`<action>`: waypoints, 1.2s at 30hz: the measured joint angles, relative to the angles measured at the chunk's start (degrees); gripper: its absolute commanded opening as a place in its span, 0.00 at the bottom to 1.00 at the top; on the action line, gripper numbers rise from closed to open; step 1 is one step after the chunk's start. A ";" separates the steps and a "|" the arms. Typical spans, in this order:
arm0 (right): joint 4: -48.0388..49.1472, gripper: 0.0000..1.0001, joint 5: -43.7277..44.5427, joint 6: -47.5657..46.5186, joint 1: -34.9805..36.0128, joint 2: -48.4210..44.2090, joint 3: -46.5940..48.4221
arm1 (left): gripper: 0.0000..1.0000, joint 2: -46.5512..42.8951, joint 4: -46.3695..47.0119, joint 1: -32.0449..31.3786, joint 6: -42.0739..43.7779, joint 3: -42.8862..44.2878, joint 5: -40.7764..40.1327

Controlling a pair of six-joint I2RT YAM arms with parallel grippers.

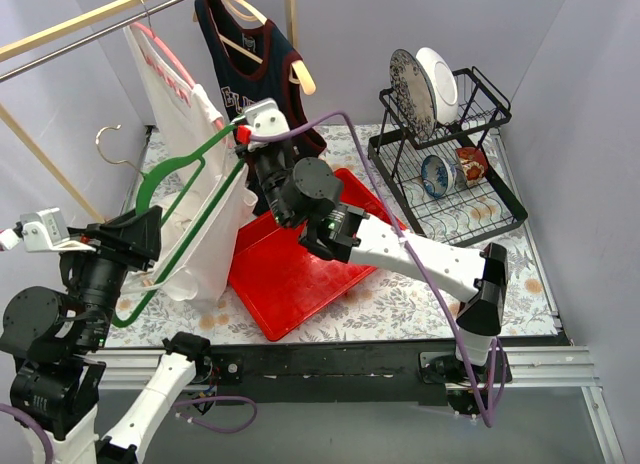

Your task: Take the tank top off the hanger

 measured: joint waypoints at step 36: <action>-7.50 0.01 -35.82 31.15 -6.10 -26.21 -34.21 | 0.00 3.98 9.86 0.00 -11.06 4.52 6.08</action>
